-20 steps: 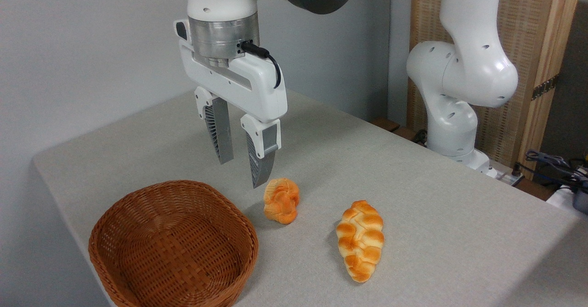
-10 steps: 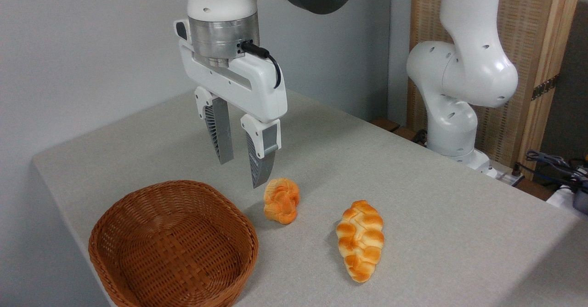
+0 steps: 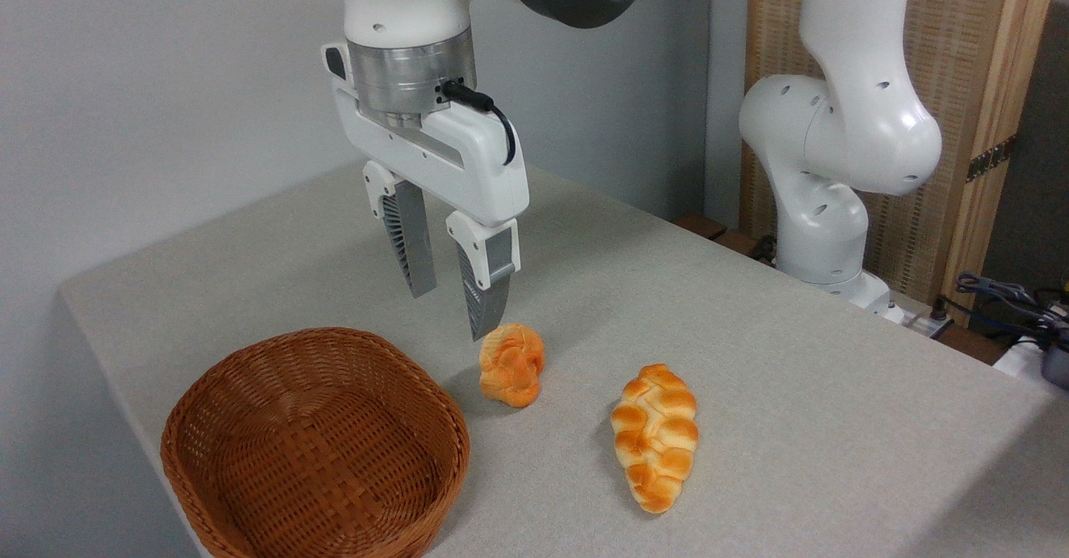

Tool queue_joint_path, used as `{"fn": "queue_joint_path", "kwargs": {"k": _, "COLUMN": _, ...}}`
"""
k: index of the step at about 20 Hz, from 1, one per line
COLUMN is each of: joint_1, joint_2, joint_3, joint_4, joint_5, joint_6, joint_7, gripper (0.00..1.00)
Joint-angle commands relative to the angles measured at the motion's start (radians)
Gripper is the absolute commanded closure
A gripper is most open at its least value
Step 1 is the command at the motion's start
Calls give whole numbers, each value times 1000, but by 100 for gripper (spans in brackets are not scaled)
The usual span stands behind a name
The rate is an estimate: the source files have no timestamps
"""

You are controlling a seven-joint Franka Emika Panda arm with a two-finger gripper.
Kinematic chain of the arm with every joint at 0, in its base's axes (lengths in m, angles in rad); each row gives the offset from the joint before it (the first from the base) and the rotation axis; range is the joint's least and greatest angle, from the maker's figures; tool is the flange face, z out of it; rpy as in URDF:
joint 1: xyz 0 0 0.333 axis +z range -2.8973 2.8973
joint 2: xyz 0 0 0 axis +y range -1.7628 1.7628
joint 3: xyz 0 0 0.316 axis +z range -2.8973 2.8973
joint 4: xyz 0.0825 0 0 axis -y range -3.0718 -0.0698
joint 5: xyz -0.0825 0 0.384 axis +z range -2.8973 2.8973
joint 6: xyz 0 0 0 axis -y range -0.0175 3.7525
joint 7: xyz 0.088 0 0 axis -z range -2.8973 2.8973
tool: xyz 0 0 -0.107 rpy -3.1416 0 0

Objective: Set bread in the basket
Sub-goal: 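Lower the open gripper onto the round orange bun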

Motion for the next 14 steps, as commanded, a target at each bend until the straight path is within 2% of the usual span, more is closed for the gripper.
{"fn": "queue_joint_path", "kwargs": {"k": 1, "joint_1": 1, "joint_2": -17, "joint_3": -1, "joint_4": -41, "joint_5": -16, "joint_6": -25, "joint_7": 13, "gripper": 0}}
{"fn": "queue_joint_path", "kwargs": {"k": 8, "joint_1": -10, "joint_2": -71, "joint_3": -4, "joint_4": -179, "joint_5": -19, "joint_6": -15, "joint_7": -66, "gripper": 0}}
{"fn": "queue_joint_path", "kwargs": {"k": 11, "joint_1": -11, "joint_2": -71, "joint_3": -9, "joint_4": -213, "joint_5": -25, "joint_6": -11, "joint_7": -63, "gripper": 0}}
{"fn": "queue_joint_path", "kwargs": {"k": 14, "joint_1": -37, "joint_2": -57, "joint_3": -7, "joint_4": -232, "joint_5": -29, "joint_6": -5, "joint_7": -63, "gripper": 0}}
